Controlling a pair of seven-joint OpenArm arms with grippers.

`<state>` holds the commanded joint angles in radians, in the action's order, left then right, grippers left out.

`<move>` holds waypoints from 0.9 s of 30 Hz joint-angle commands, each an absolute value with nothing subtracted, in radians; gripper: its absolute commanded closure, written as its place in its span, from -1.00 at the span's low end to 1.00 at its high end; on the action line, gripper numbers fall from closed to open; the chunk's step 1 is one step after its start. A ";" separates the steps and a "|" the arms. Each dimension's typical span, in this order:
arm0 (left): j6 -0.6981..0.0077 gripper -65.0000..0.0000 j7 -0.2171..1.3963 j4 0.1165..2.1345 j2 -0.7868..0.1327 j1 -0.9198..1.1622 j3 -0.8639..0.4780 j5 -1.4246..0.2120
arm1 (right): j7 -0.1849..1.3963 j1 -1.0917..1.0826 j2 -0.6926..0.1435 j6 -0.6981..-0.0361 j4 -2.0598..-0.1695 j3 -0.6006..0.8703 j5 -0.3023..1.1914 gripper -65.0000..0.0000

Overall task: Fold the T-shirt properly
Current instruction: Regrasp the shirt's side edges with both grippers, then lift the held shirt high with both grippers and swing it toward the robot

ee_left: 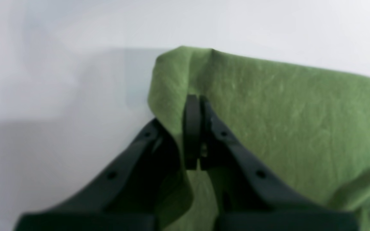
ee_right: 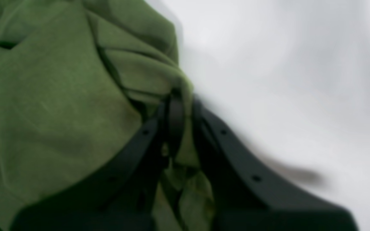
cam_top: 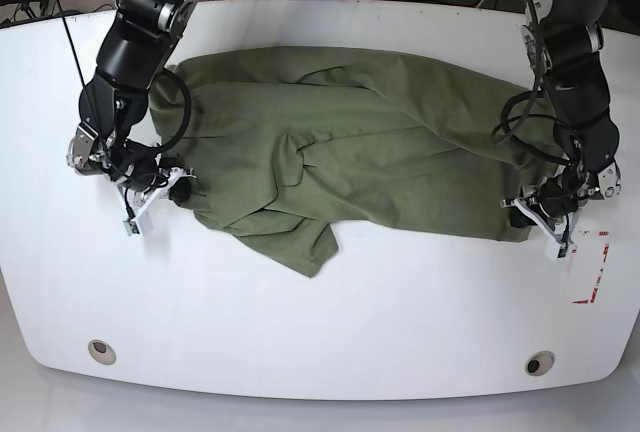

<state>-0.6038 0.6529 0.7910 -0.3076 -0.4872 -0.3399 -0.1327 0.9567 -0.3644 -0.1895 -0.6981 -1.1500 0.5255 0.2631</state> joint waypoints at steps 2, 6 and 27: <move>-0.604 1.00 0.684 0.863 -0.308 -0.483 -0.340 -0.131 | 0.978 -0.369 -0.189 -0.698 -1.204 0.526 0.263 1.00; -0.604 1.00 0.748 1.030 -0.306 -0.444 -0.340 -0.134 | 1.035 -0.381 -0.191 -0.698 -1.319 0.526 0.259 1.00; -0.605 1.00 0.885 1.555 -0.306 -0.443 -0.338 -0.136 | 1.184 -0.607 -0.297 -0.698 -1.419 0.437 0.260 1.00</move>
<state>-0.6053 0.8846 1.5551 -0.3061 -0.4427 -0.3383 -0.1358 1.1838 -0.6068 -0.2969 -0.6981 -1.4185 0.4365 0.2601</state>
